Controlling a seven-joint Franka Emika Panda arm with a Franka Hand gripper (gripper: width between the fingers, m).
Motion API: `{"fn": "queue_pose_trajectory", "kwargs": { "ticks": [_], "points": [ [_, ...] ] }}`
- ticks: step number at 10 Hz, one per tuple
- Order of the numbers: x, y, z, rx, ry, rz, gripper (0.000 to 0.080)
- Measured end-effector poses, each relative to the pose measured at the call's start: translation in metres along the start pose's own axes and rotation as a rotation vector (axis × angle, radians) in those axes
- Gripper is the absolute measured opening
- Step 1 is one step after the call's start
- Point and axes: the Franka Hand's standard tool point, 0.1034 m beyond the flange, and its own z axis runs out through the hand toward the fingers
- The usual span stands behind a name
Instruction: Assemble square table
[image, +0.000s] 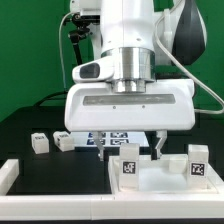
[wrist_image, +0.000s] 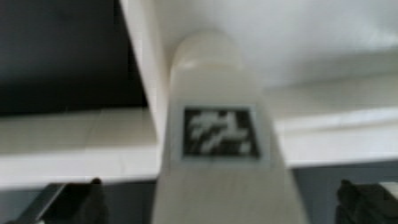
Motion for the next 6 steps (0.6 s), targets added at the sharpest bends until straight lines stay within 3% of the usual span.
{"fn": "queue_pose_trajectory", "kwargs": {
  "ticks": [1, 3, 5, 6],
  "points": [
    [-0.0028, -0.0039, 0.0017, 0.028, -0.118, 0.021, 0.0649],
    [-0.005, -0.0007, 0.0018, 0.059, -0.295, 0.053, 0.0649],
    [0.0001, -0.0017, 0.0031, 0.055, -0.288, 0.079, 0.064],
    [0.0, -0.0013, 0.0031, 0.055, -0.288, 0.079, 0.0453]
  ]
}}
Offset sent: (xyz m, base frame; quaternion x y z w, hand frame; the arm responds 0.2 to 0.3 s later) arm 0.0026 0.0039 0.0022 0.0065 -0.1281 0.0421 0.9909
